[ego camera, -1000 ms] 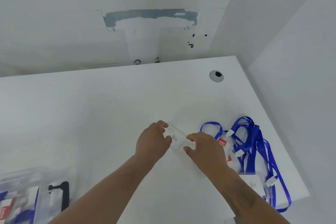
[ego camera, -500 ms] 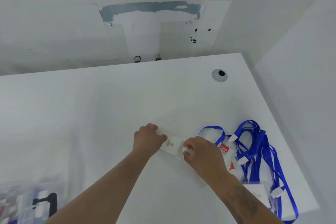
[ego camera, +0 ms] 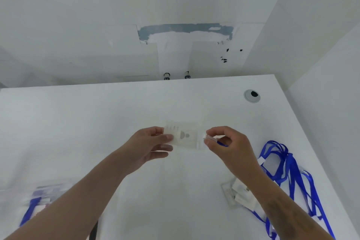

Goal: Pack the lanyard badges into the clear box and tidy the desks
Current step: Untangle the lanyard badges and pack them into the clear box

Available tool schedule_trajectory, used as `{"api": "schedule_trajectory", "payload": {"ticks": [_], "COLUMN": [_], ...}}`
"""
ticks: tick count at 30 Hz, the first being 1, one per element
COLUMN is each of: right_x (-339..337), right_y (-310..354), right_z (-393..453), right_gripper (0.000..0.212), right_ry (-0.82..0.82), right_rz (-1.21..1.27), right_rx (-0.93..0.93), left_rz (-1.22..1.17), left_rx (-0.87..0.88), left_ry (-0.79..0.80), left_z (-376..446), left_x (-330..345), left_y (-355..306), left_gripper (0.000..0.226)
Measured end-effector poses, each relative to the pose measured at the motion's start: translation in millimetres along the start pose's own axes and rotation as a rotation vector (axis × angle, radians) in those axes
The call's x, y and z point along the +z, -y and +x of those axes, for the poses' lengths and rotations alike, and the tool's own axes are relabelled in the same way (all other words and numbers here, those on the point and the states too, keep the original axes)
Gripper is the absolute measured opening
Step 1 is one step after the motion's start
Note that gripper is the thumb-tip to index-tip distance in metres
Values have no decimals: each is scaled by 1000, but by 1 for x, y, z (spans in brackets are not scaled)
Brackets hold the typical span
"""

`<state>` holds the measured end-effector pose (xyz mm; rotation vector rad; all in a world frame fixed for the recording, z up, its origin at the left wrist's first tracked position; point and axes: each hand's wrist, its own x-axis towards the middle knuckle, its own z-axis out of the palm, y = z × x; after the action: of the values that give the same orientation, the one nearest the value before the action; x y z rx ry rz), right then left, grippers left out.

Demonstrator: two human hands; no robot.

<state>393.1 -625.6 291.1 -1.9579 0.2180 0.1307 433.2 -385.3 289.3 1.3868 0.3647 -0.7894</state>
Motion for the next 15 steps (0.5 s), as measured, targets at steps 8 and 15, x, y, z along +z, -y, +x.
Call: {"api": "schedule_trajectory", "payload": {"ticks": [8, 15], "right_x": [-3, 13], "right_y": [42, 65], "right_z": [10, 8], "right_gripper": [17, 14], "right_ry": [44, -30], "right_rz": [33, -95], "right_rx": [-94, -186], "left_rz": [-249, -280], "left_rx": [153, 199], "left_ry": [13, 110], "left_z": [-52, -74], "left_x": [-20, -12], "left_y": [-51, -59], "left_gripper": [7, 25]}}
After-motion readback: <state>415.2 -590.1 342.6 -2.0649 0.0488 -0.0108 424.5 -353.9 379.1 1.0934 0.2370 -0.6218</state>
